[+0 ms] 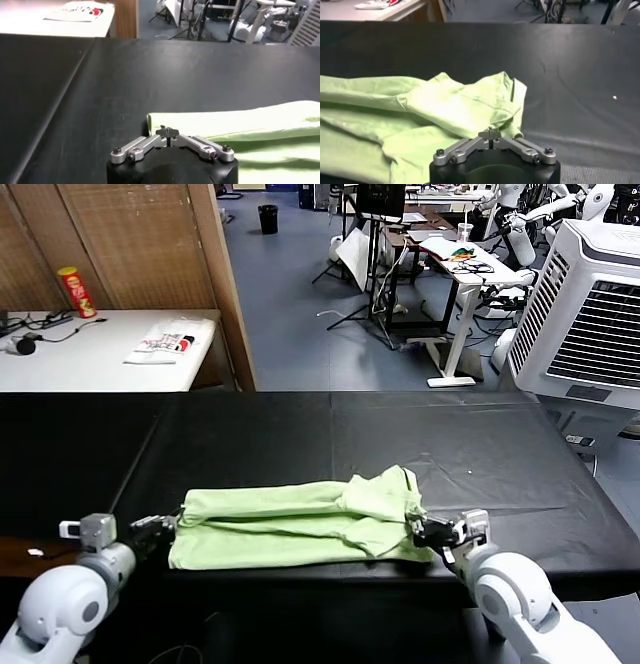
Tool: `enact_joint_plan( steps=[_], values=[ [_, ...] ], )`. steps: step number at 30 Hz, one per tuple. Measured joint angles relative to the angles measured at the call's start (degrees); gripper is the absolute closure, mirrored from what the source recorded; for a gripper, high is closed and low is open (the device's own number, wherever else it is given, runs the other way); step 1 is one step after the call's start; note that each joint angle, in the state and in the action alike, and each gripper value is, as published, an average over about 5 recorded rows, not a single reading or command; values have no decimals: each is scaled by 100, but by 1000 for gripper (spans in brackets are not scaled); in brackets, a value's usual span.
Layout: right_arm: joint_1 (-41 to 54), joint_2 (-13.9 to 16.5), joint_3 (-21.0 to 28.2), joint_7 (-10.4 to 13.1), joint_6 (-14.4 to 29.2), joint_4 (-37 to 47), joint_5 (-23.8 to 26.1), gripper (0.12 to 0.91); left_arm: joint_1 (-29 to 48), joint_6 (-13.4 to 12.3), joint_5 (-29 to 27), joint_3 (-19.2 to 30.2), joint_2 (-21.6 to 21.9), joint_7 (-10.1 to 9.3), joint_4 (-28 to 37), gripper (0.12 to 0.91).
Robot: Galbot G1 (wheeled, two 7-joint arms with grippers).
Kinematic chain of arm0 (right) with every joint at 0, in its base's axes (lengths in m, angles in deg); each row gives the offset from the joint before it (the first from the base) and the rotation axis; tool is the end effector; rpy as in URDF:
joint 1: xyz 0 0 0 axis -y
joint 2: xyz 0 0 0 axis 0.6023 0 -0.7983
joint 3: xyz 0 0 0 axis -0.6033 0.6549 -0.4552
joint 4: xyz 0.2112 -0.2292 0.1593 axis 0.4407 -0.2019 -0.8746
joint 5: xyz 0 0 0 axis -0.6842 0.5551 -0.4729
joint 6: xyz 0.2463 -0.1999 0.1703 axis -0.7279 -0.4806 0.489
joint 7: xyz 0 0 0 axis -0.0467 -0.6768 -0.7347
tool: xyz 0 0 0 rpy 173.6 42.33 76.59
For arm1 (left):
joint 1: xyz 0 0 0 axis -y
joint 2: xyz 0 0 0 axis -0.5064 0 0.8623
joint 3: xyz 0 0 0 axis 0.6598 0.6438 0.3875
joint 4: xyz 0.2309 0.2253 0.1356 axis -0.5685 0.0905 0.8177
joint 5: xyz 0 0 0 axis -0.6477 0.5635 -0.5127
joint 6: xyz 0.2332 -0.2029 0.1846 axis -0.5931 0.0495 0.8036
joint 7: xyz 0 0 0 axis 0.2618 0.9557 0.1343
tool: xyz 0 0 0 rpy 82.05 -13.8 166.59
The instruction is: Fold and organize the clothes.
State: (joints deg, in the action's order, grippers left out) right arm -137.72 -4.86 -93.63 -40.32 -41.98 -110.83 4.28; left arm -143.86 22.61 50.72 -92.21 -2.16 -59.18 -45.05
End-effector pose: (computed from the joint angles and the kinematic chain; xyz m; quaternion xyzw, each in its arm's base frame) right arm 0.2710 -0.0530 -0.2379 0.1496 -0.9348 0.0023 0.3221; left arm 0.2414 0.1437 -0.2190 -0.0486 -0.9508 0.0206 0.3053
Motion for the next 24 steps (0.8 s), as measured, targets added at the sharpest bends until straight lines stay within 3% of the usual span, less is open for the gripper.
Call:
enact_joint_plan(
  steps=[4, 7, 11, 16, 19, 24],
  values=[
    [-88, 37, -89, -66, 0, -107, -2, 888, -79, 60, -215, 0, -31, 118, -32, 905],
    [-180, 93, -215, -101, 0, -234, -8, 795, -140, 95, -362, -6, -47, 164, -90, 880],
    [-264, 130, -473, -162, 0, -451, -44, 584, -220, 160, -431, -56, -38, 154, -211, 711],
    [-101, 14, -718, -108, 0, -454, 38, 323, -189, 184, -332, -159, 18, 160, -333, 426],
    [167, -156, -677, -94, 0, -212, 228, 251, -8, 157, -191, -130, -3, 129, -249, 290],
    [704, -493, -420, -214, 0, 382, 534, 228, 573, 117, -46, 62, -152, 48, 178, 234]
  ],
)
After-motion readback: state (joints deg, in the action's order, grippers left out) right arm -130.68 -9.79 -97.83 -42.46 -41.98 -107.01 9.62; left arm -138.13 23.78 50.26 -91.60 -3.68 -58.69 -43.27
